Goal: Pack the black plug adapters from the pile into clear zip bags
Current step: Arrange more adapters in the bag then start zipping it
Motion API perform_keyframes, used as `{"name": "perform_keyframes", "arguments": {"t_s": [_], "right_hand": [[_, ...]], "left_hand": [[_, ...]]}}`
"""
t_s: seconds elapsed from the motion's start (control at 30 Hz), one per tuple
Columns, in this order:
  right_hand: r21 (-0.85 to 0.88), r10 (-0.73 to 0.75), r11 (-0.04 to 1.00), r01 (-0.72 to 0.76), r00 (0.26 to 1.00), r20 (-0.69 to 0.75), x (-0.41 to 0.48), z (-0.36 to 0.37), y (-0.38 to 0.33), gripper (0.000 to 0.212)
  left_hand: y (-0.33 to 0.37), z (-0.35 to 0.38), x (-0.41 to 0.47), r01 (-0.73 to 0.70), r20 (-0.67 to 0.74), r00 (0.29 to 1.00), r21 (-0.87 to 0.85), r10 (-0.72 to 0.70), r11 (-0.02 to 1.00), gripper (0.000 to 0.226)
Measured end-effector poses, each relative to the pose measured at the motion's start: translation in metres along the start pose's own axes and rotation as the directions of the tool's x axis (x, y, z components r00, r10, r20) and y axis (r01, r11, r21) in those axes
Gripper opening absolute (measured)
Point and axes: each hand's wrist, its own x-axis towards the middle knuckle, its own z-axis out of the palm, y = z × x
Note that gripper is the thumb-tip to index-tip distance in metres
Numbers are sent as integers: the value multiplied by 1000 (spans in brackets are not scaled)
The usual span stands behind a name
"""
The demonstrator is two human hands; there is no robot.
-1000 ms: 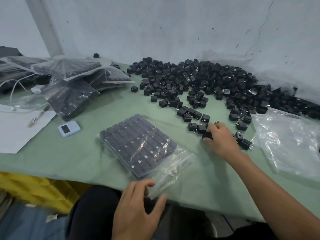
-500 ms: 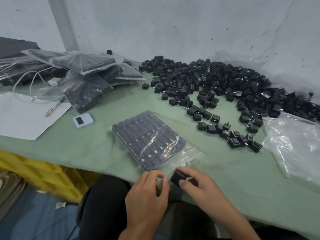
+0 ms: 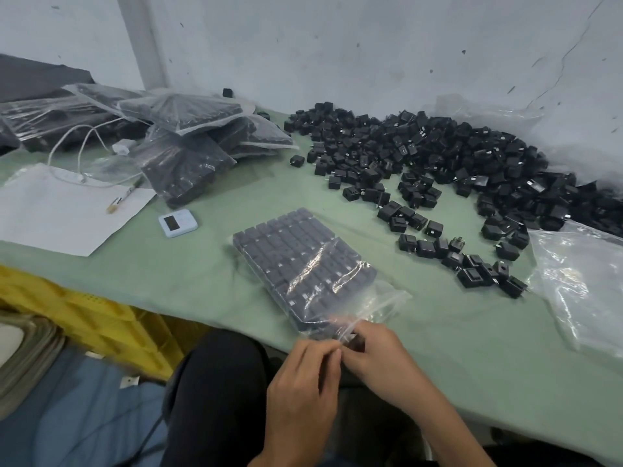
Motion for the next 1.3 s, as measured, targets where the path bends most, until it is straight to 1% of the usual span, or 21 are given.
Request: {"name": "perform_keyframes", "arguments": {"t_s": [0.07, 0.13, 0.2, 0.27, 0.33, 0.4, 0.43, 0.47, 0.5, 0.6, 0.7, 0.77, 0.83, 0.93, 0.97, 1.0, 1.07, 1.13, 1.17, 1.23, 1.3], "right_hand": [[7, -20, 1000, 19, 999, 27, 2, -2, 2, 52], [31, -28, 999, 26, 999, 45, 3, -2, 4, 48], [52, -20, 998, 18, 999, 37, 5, 0, 7, 42], [77, 4, 997, -4, 1000, -4, 6, 3, 8, 38], [85, 4, 996, -1, 999, -36, 5, 5, 8, 36], [81, -15, 997, 18, 999, -38, 5, 6, 8, 32], [91, -26, 995, 28, 999, -31, 5, 7, 8, 32], [103, -33, 994, 35, 999, -25, 4, 6, 9, 32], [113, -34, 993, 36, 999, -21, 4, 6, 11, 31], [101, -19, 995, 22, 999, -25, 4, 7, 13, 30], [77, -5, 997, 13, 995, -100, 2, 15, 11, 25], [101, 27, 995, -10, 986, -166, 1, 19, 11, 28], [64, 31, 998, -18, 977, -211, 1, 19, 16, 27], [-99, -26, 995, -3, 959, -284, 1, 18, 22, 12], [-96, -26, 995, -3, 954, -298, 1, 18, 22, 12], [-74, -30, 997, 8, 951, -306, 1, 19, 22, 19], [-37, -50, 998, 41, 955, -292, 0, 21, 21, 27], [-54, -61, 997, 49, 966, -252, 0, 22, 18, 16], [-84, -57, 996, 39, 973, -223, 1, 21, 17, 15], [-172, -64, 985, 35, 983, -171, 2, 18, 18, 29], [-224, -79, 974, 47, 987, -137, 4, 17, 19, 37]], "left_hand": [[-3, 0, -2, -41, -24, 999, -11, 41, 999, 17], [-2, 1, -4, -47, -47, 998, -30, 45, 998, 14], [-1, 0, -8, 60, -53, 997, -59, -63, 996, 20], [-1, -6, -12, 279, 20, 960, -100, -278, 955, 22], [-6, -11, -15, 487, 173, 868, -111, -466, 866, 25], [-11, -12, -11, 652, 338, 736, -122, -586, 749, 36], [-11, -11, -8, 723, 413, 665, -146, -623, 675, 39], [-12, -9, -6, 774, 465, 613, -189, -639, 604, 40], [-11, -6, -5, 799, 489, 590, -241, -642, 551, 38], [-11, 0, -3, 797, 474, 604, -335, -641, 503, 30], [-10, 0, 0, 784, 461, 620, -391, -635, 481, 30], [-8, -1, 3, 770, 454, 637, -408, -623, 490, 28], [-6, -2, 5, 762, 454, 648, -403, -611, 508, 26], [-6, -2, 7, 790, 459, 611, -404, -645, 461, 25], [-6, -2, 7, 804, 465, 591, -408, -659, 433, 24], [-6, -2, 7, 813, 471, 577, -411, -667, 412, 24], [-5, -2, 7, 819, 478, 568, -411, -670, 401, 24], [-4, -3, 6, 817, 481, 572, -407, -665, 409, 26], [-4, -4, 5, 817, 481, 573, -403, -663, 413, 27], [-4, -5, 4, 819, 481, 571, -392, -665, 420, 27], [-3, -6, 2, 819, 480, 572, -385, -665, 426, 26]]}}
